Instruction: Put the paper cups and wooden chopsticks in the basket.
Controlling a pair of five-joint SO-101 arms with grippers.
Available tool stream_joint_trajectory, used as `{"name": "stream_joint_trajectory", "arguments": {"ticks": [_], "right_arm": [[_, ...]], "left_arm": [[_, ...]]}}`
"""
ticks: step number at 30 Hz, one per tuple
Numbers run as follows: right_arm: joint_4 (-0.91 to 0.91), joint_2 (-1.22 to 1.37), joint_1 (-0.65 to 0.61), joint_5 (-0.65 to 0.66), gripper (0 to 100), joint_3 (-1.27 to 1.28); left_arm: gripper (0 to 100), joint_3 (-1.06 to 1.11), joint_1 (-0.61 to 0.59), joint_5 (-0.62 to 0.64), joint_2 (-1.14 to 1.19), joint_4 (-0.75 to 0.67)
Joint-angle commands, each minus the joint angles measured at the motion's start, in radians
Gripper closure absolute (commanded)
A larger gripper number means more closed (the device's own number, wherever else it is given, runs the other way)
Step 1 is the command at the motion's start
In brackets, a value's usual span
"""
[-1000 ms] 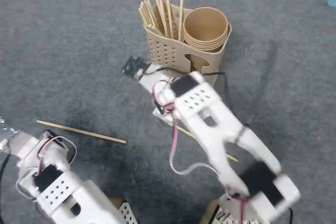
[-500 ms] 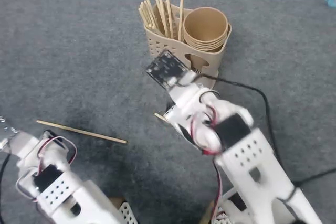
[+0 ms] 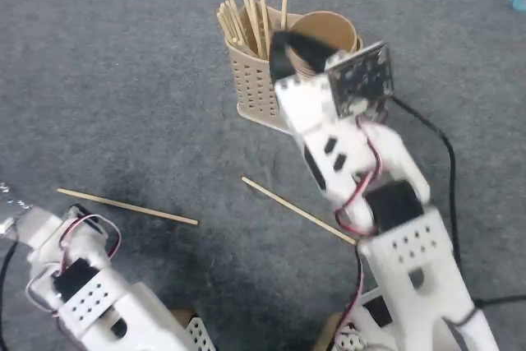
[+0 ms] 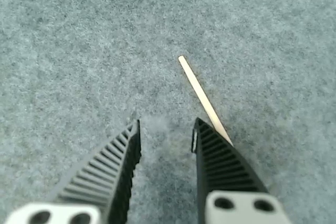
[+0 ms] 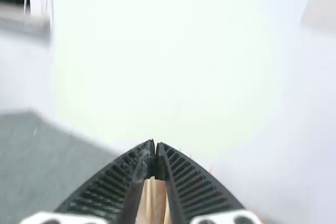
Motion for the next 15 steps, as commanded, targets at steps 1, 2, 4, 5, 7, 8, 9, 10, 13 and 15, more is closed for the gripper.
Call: {"name": "stream_joint_trajectory", "arguments": {"ticks": [1,2,4,5,7,8,9,10,13,15], "right_arm": [[0.019,0.105,0.001,0.015,98.9,-0.155],[0.114,0.131,-0.021,0.032,98.9,-0.178],[0.328,0.191,-0.094,0.061,98.6,-0.213],[0.427,0.220,-0.122,0.068,97.2,-0.219],[0.595,0.286,-0.176,0.074,91.5,-0.218],[0.657,0.323,-0.197,0.072,87.9,-0.218],[0.707,0.360,-0.209,0.071,85.1,-0.218],[0.746,0.401,-0.217,0.069,82.8,-0.218],[0.782,0.538,-0.240,0.069,83.4,-0.218],[0.776,0.639,-0.240,0.075,86.0,-0.224]], "left_arm": [[84,-0.005,0.000,-0.006,-0.017,-0.014],[84,-0.005,0.000,-0.006,-0.017,-0.014],[84,-0.005,0.000,-0.006,-0.017,-0.014],[84,-0.010,-0.002,-0.006,-0.012,-0.014],[84,-0.012,-0.002,-0.006,-0.011,-0.014],[84,-0.012,-0.002,-0.006,-0.009,-0.014],[84,-0.012,-0.002,-0.006,-0.009,-0.014],[84,-0.013,0.000,-0.006,-0.009,-0.011],[84,-0.031,0.000,-0.006,0.006,0.017],[84,-0.054,0.000,-0.006,0.057,0.021]]}}
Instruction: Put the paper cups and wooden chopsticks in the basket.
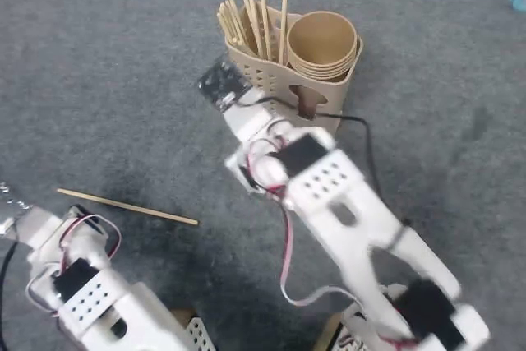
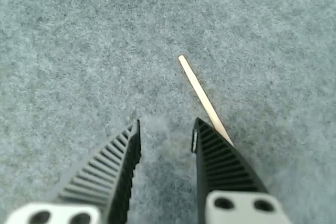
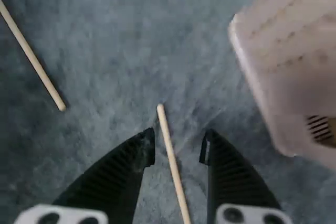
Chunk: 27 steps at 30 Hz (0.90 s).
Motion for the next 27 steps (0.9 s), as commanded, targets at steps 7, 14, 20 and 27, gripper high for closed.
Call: {"name": "stream_joint_trajectory", "arguments": {"ticks": [7,14,20,27], "right_arm": [[-0.148,0.337,-0.001,0.046,88.2,-0.078],[-0.209,0.398,0.010,0.204,88.2,-0.084],[-0.220,0.449,0.018,0.210,90.9,-0.091],[-0.217,0.515,0.021,0.212,96.3,-0.092]], "left_arm": [[84,-0.205,-0.006,-0.008,0.419,-0.084],[85,-0.297,-0.037,-0.003,0.572,-0.084],[85,-0.294,-0.037,-0.003,0.562,-0.084],[85,-0.294,-0.037,-0.003,0.562,-0.084]]}}
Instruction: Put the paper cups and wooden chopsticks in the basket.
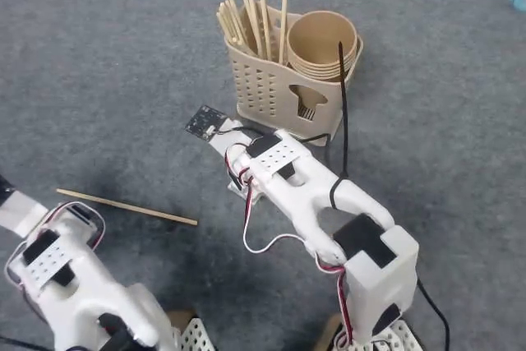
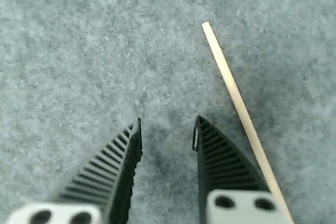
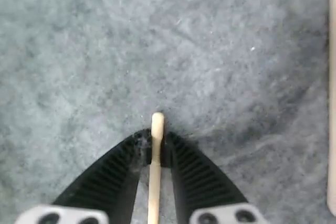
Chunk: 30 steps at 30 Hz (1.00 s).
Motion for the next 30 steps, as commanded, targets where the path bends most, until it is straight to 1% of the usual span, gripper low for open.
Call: {"name": "stream_joint_trajectory", "arguments": {"ticks": [1,3,8,11,15,17,20,23,26,30], "right_arm": [[0.005,0.002,0.005,0.015,96.8,-0.031],[0.064,-0.010,0.001,0.015,99.7,-0.055],[0.381,-0.154,-0.012,0.008,99.1,-0.245],[0.527,-0.295,-0.018,0.005,99.1,-0.364],[0.624,-0.512,-0.031,0.005,99.1,-0.480],[0.625,-0.618,-0.033,-0.041,99.1,-0.497],[0.567,-0.751,-0.024,-0.150,99.1,-0.470],[0.424,-0.858,0.013,-0.218,99.1,-0.348],[0.200,-0.938,0.048,-0.241,99.1,-0.186],[-0.196,-1.004,0.111,-0.241,99.1,0.000]], "left_arm": [[85,-0.038,-0.008,-0.006,-0.005,-0.025],[85,-0.038,-0.008,-0.006,-0.005,-0.025],[85,-0.038,-0.009,-0.006,-0.005,-0.025],[85,-0.038,-0.009,-0.006,-0.005,-0.025],[85,-0.038,-0.009,-0.006,-0.005,-0.025],[85,-0.038,-0.009,-0.006,-0.005,-0.025],[85,-0.038,-0.009,-0.006,-0.005,-0.025],[85,-0.038,-0.009,-0.006,-0.005,-0.025],[85,-0.038,-0.009,-0.006,-0.005,-0.025],[85,-0.038,-0.009,-0.006,-0.005,-0.025]]}}
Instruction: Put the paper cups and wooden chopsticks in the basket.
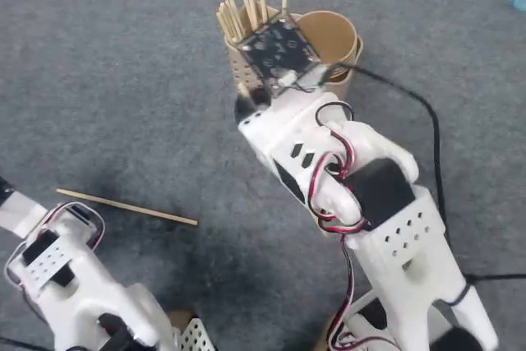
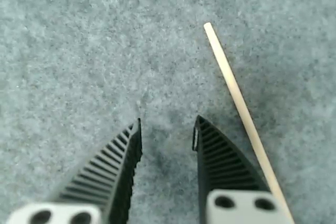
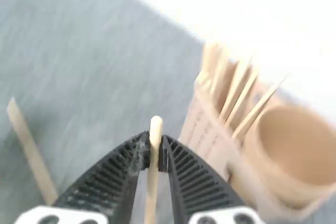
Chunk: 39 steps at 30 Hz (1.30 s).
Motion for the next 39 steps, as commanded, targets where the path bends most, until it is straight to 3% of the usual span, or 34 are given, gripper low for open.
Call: {"name": "stream_joint_trajectory", "arguments": {"ticks": [1,6,10,19,27,30,35,39], "right_arm": [[-0.395,-0.076,0.062,-0.015,99.1,0.109],[-0.745,-0.054,0.133,-0.074,99.1,0.112],[-0.871,0.048,0.205,-0.160,99.1,-0.041],[-0.872,0.456,0.277,-0.198,99.1,-0.457],[-0.883,0.550,0.275,-0.203,99.1,-0.305],[-0.875,0.550,0.269,-0.261,99.1,-0.244],[-0.869,0.549,0.248,-0.287,87.8,-0.219],[-0.710,0.489,0.193,-0.241,87.2,-0.298]], "left_arm": [[85,-0.038,-0.006,-0.006,-0.006,-0.025],[85,-0.038,-0.006,-0.006,-0.006,-0.025],[85,-0.038,-0.006,-0.006,-0.006,-0.025],[85,-0.038,-0.006,-0.006,-0.006,-0.025],[85,-0.038,-0.006,-0.006,-0.006,-0.025],[85,-0.038,-0.006,-0.006,-0.006,-0.025],[85,-0.038,-0.006,-0.006,-0.006,-0.025],[85,-0.038,-0.006,-0.006,-0.006,-0.025]]}}
